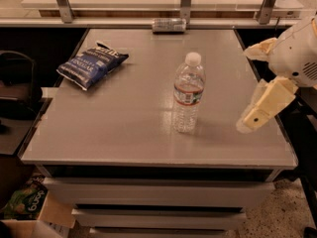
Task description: Move water bottle near blue chip bag
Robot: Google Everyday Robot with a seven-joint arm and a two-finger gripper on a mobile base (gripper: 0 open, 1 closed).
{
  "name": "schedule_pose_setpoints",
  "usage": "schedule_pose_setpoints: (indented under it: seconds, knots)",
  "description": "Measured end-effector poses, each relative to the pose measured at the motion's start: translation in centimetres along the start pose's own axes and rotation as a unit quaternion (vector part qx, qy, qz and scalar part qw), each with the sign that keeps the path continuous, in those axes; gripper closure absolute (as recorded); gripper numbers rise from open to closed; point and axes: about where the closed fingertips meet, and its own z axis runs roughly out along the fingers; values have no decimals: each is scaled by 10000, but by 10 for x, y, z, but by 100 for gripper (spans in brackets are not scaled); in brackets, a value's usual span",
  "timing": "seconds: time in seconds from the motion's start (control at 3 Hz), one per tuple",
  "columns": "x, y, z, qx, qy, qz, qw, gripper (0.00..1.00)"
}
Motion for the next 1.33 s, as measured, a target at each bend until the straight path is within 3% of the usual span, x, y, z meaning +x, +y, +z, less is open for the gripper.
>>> schedule_pose_setpoints:
  seconds: [0.33,1.33]
  knots:
    - [-16,6,25,-228,-638,62,9977,0]
    - [-63,16,75,-758,-1830,172,9800,0]
